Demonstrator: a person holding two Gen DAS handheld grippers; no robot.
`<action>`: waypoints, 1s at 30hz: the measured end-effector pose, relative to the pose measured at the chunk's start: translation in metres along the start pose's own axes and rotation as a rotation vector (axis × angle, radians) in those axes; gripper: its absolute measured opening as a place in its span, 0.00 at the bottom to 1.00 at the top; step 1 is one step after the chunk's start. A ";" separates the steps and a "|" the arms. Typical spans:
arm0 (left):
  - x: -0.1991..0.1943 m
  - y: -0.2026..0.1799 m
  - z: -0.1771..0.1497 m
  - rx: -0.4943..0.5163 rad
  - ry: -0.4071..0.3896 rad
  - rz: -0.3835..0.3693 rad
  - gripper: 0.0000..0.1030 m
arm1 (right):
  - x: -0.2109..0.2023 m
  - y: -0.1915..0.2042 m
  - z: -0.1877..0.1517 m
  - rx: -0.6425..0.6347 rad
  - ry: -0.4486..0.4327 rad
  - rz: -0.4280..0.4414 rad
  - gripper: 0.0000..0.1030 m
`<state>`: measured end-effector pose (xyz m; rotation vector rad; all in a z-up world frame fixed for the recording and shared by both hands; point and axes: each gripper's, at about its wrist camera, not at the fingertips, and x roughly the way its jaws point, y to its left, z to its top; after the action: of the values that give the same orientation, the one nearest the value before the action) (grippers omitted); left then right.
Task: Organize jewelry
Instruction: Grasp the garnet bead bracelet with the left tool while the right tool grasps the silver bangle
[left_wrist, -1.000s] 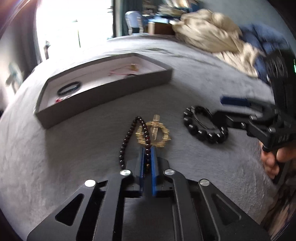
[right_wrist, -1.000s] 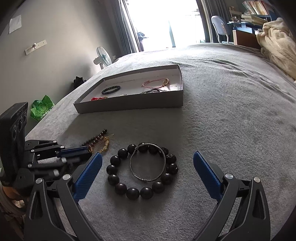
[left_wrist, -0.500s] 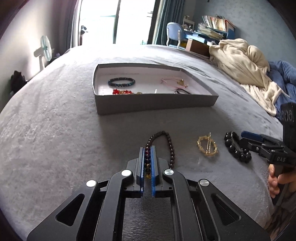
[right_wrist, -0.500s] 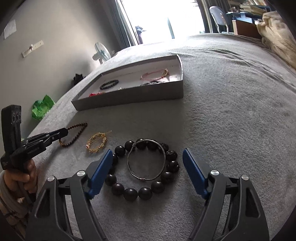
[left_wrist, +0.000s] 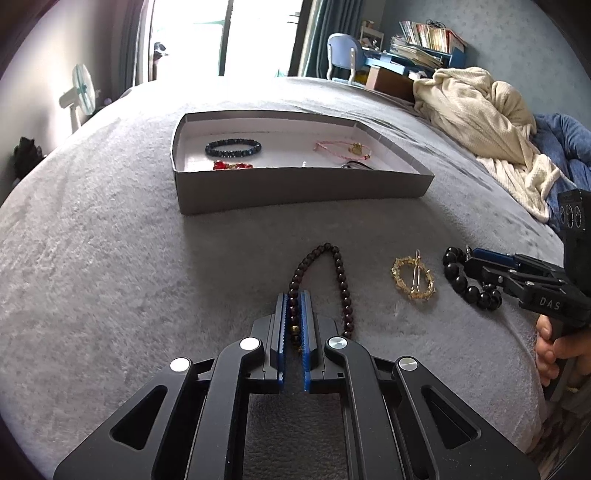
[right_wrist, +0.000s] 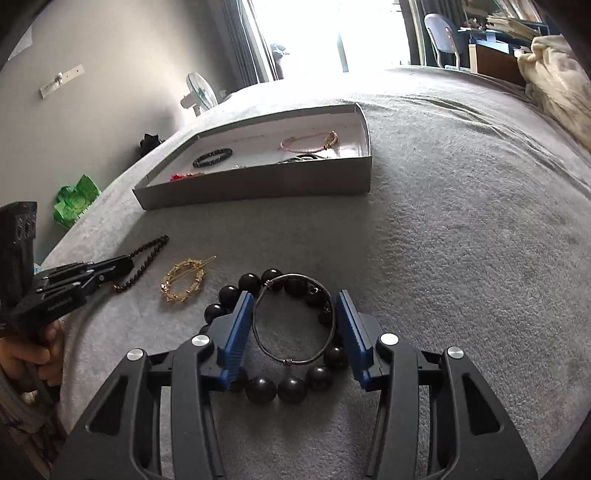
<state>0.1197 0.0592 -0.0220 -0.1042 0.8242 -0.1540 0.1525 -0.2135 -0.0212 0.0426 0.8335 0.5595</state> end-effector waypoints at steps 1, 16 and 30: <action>0.000 0.000 0.000 0.001 0.000 0.001 0.08 | -0.001 0.000 0.000 -0.001 -0.003 0.001 0.45; -0.017 -0.008 0.002 0.038 -0.057 -0.039 0.06 | -0.012 -0.008 0.002 0.044 -0.060 0.019 0.45; -0.049 -0.010 0.032 0.027 -0.141 -0.061 0.06 | -0.017 -0.004 0.012 0.042 -0.088 0.033 0.45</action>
<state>0.1097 0.0593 0.0360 -0.1131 0.6783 -0.2127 0.1534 -0.2234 -0.0021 0.1182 0.7599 0.5672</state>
